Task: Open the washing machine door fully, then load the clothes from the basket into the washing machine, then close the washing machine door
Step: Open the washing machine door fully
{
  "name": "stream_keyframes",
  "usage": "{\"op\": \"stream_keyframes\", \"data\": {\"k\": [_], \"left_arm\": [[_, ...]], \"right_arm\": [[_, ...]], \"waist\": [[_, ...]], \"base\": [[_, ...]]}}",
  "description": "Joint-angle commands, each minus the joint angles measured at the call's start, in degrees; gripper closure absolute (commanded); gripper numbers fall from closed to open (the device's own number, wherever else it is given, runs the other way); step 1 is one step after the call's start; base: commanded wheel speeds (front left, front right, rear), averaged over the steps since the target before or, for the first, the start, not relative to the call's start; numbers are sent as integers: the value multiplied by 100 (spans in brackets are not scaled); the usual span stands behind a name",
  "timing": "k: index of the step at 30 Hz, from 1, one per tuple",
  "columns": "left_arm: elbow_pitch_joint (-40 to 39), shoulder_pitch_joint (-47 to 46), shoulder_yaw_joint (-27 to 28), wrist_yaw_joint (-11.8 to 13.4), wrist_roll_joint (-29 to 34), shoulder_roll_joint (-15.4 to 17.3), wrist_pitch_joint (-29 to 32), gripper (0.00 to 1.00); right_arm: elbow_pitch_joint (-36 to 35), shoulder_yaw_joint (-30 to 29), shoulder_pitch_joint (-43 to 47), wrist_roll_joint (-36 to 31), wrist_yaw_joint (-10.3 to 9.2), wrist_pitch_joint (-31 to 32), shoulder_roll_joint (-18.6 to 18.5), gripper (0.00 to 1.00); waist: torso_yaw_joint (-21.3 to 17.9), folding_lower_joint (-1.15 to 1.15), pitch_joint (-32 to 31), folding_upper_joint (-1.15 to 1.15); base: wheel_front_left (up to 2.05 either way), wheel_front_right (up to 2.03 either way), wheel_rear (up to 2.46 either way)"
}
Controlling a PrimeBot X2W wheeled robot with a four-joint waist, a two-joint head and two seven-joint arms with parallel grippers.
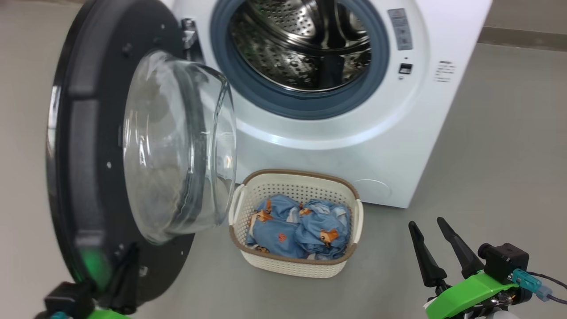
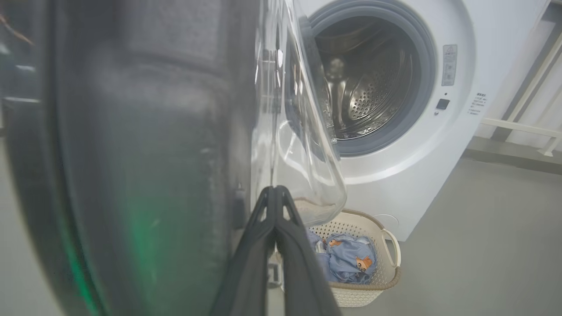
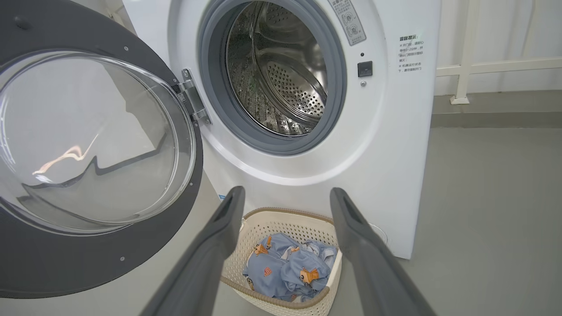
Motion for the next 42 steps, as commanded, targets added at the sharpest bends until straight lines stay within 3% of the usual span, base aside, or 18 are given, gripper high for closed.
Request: {"op": "stream_keyframes", "data": {"k": [1,10,17,24,34,42], "left_arm": [[-95,-242,376,119,-77,243,24,100],[315,-699,709,105,-259,648,321,100],[917,-1229,944,-79,-454,1015,411,100],[1684,-1830,1036,-419,-628,1351,335,100],[3050,-2922,791,-710,-632,1860,188,100],[4166,-3836,351,-773,-443,2256,-3,100]], "right_arm": [[-128,104,-166,10,9,-70,-5,0],[-129,35,-212,-3,9,-70,103,0],[-169,-16,-337,-63,9,-70,178,0],[-157,-77,-459,-114,9,-70,222,0],[-143,-104,-766,-203,9,-70,205,0],[-96,-75,-1041,-287,9,-70,223,0]], "waist": [[144,0,26,0],[386,0,144,0],[475,0,361,0],[549,0,563,0],[600,0,992,0],[594,0,1350,0]], "base": [[0,0,0],[0,0,0],[0,0,0],[0,0,0],[0,0,0],[0,0,0]]}}
